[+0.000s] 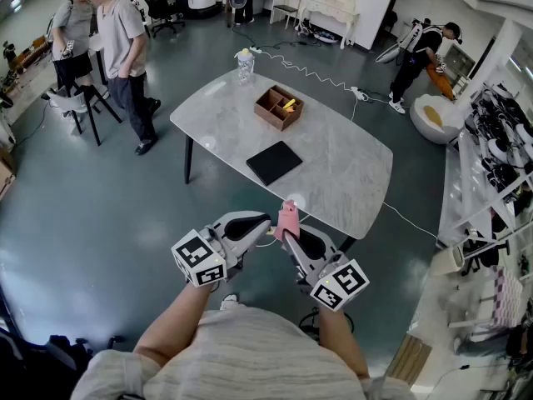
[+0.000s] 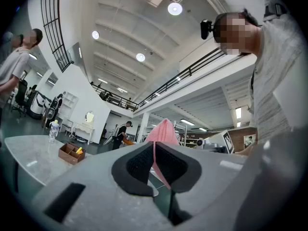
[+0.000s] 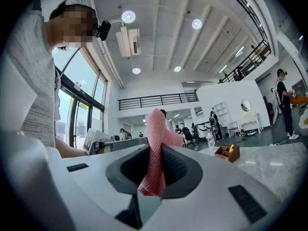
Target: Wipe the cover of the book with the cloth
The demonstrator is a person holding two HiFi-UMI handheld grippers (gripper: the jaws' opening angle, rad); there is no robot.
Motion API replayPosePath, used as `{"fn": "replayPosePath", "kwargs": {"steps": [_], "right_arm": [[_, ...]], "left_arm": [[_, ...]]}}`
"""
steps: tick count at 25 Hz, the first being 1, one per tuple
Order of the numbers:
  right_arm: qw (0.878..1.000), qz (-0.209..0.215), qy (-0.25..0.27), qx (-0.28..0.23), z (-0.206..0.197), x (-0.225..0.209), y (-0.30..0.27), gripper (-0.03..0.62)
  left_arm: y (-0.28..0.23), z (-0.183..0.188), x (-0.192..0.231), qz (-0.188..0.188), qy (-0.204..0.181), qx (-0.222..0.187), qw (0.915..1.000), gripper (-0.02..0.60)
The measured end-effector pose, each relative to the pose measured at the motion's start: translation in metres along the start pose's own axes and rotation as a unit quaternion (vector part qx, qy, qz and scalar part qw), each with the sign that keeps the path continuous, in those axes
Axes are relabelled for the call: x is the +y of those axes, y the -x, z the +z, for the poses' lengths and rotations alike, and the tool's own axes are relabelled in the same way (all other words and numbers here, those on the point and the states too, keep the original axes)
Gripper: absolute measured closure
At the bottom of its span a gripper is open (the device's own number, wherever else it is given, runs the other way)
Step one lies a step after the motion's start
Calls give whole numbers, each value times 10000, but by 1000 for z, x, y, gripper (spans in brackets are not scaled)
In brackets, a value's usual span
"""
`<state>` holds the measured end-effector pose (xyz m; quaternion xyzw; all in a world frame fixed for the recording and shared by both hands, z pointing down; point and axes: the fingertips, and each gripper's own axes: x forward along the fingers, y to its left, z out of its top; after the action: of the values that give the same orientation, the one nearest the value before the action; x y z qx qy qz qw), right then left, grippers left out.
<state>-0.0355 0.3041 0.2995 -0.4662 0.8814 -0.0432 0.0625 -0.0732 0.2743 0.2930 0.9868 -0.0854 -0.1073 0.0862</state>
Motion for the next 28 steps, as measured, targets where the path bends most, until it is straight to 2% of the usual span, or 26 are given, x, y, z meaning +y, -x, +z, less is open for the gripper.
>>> {"fn": "replayPosePath", "kwargs": {"steps": [13, 17, 21, 28], "right_arm": [[9999, -20, -22, 102, -9, -7, -35, 540], [9999, 66, -119, -35, -4, -2, -53, 539], [9997, 73, -234, -73, -5, 2, -65, 539], [9996, 42, -111, 274, -19, -6, -83, 540]], "left_arm": [[6, 0, 33, -97, 82, 43, 9999, 557], [14, 3, 48, -159, 28, 59, 9999, 557], [24, 3, 61, -167, 132, 82, 9997, 557], [21, -7, 79, -330, 248, 168, 9990, 557]]}}
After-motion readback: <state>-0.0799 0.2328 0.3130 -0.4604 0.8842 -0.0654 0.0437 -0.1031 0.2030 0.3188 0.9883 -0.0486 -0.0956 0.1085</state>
